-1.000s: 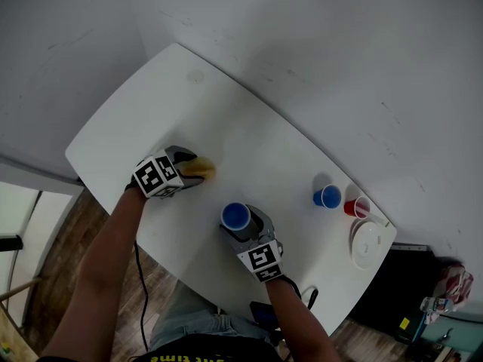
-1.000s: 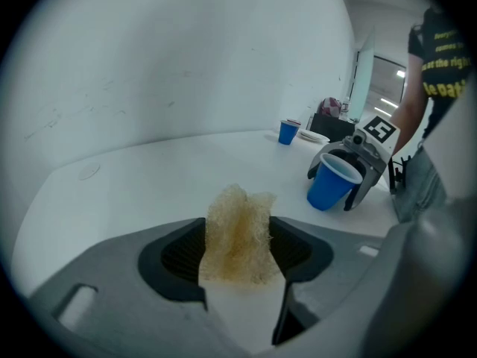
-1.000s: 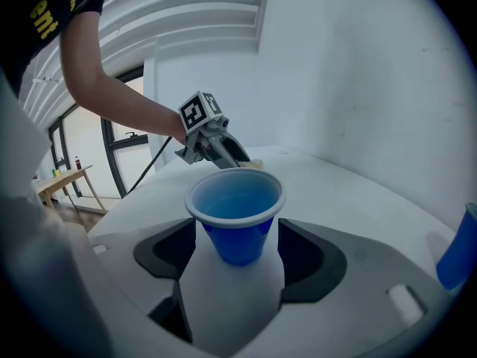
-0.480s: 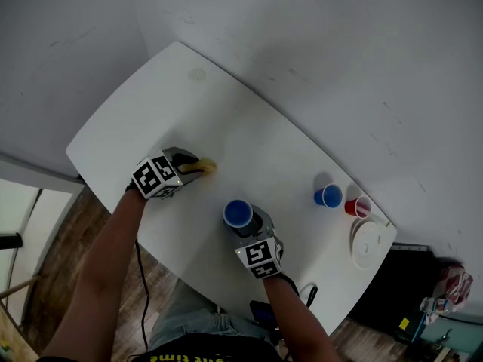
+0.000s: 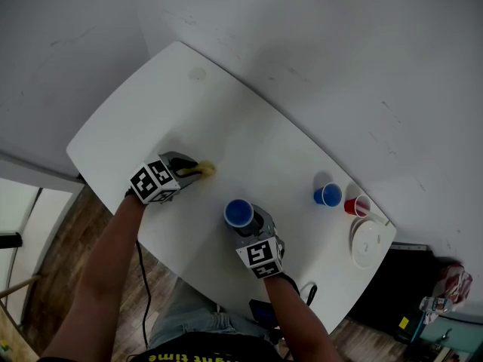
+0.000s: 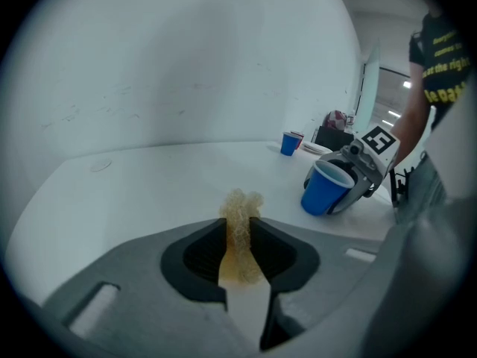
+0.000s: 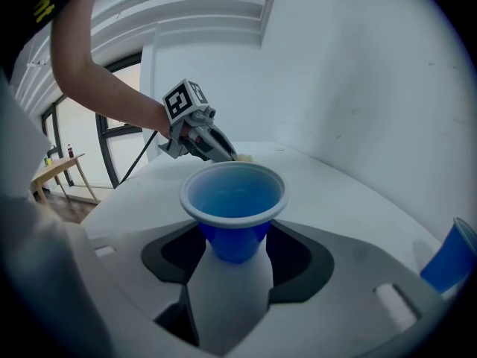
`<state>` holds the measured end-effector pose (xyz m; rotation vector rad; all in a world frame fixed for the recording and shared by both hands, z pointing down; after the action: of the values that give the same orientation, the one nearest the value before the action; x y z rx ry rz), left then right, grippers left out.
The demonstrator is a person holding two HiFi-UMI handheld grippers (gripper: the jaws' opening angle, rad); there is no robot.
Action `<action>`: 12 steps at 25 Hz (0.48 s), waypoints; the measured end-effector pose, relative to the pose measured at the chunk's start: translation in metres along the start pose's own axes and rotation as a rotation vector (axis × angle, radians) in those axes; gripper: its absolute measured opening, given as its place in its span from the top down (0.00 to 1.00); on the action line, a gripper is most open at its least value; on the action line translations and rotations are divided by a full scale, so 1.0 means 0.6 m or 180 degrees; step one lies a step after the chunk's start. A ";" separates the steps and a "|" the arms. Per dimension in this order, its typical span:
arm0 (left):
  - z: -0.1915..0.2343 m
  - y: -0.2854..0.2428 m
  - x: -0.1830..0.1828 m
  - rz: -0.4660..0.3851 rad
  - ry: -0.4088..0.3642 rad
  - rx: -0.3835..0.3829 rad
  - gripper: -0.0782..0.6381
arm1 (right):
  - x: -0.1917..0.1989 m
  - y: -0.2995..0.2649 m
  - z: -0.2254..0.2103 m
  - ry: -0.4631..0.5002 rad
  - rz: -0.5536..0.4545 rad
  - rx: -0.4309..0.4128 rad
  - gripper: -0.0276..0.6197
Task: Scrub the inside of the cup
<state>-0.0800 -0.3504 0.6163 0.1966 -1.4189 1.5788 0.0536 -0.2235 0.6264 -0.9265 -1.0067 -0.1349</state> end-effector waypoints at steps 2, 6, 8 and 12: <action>-0.001 0.002 0.003 -0.0009 0.0019 -0.0008 0.75 | -0.001 0.001 -0.001 0.0005 -0.0021 0.0011 0.55; -0.007 0.007 0.006 -0.0034 0.0047 -0.0026 0.75 | -0.005 0.006 0.000 0.0020 -0.0037 0.0011 0.56; -0.012 0.010 0.004 -0.0065 0.0060 -0.0029 0.75 | -0.008 0.009 0.001 0.0024 -0.0047 0.0011 0.56; -0.023 0.016 -0.001 -0.0113 0.0061 -0.0039 0.75 | -0.007 0.014 0.003 -0.0010 -0.0078 0.0007 0.56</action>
<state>-0.0804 -0.3376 0.6049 0.1981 -1.4027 1.5390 0.0542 -0.2181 0.6181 -0.9127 -1.0211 -0.1528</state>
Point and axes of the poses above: the fingertips, and each gripper's own axes: y backward along the fingers, z to its left, x out of its underside, the point moved 4 cm from there along y, backward along the fingers, and after that the axes turned 13 degrees about y, right-handed, at the moved point
